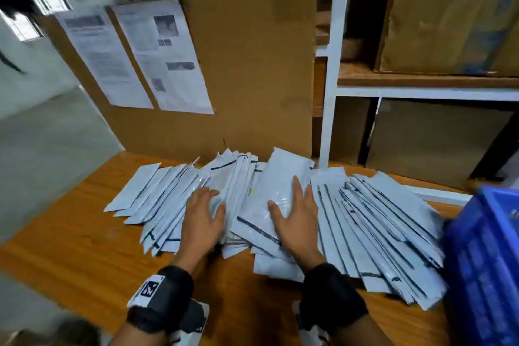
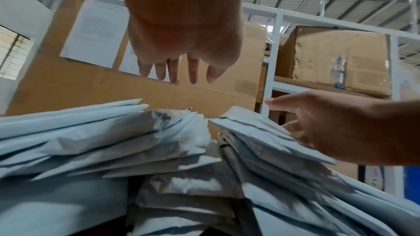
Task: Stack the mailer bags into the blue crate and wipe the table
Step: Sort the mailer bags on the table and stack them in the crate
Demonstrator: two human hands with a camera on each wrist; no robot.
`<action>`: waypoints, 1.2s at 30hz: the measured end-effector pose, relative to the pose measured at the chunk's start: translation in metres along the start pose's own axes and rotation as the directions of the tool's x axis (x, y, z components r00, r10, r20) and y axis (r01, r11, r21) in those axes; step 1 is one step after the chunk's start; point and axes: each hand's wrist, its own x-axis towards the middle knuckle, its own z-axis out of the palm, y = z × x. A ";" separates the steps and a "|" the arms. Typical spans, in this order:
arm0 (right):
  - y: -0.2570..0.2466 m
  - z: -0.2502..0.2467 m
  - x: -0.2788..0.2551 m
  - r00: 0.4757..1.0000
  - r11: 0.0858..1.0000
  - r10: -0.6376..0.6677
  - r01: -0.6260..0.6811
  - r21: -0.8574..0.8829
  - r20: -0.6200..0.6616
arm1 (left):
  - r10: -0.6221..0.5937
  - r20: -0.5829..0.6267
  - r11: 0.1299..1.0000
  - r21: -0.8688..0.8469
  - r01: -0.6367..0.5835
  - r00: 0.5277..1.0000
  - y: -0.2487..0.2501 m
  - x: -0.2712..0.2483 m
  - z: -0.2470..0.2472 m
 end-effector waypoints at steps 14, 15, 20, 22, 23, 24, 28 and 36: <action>-0.006 0.113 -0.040 0.989 0.828 -0.094 0.141 -0.542 0.113 | -0.085 0.250 0.995 -0.036 0.097 0.965 -0.130 0.003 0.038; -0.010 0.118 -0.042 0.992 0.830 -0.082 0.119 -0.544 0.091 | -0.066 0.251 0.995 -0.061 0.084 0.966 -0.135 -0.002 0.039; -0.015 0.123 -0.057 0.997 0.922 -0.031 0.056 -0.383 0.072 | 0.019 0.252 0.972 -0.232 0.042 0.968 -0.135 -0.011 0.028; -0.017 0.120 -0.064 0.999 0.949 -0.037 0.044 -0.312 0.028 | 0.004 0.248 0.933 -0.350 0.086 0.969 -0.133 -0.010 0.018; -0.018 0.119 -0.069 0.999 0.955 -0.035 0.033 -0.296 -0.001 | -0.020 0.243 0.911 -0.395 0.118 0.970 -0.131 -0.010 0.013; -0.020 0.119 -0.073 0.999 0.955 -0.029 0.018 -0.297 -0.031 | -0.043 0.235 0.887 -0.438 0.145 0.971 -0.128 -0.012 0.007; -0.027 0.107 -0.095 0.986 0.976 -0.018 -0.018 -0.216 -0.163 | -0.030 0.195 0.801 -0.582 0.140 0.980 -0.118 -0.021 -0.012; -0.027 0.049 -0.136 0.935 0.982 0.071 -0.004 0.190 -0.347 | 0.271 0.237 0.814 -0.574 -0.090 0.933 -0.082 -0.043 -0.034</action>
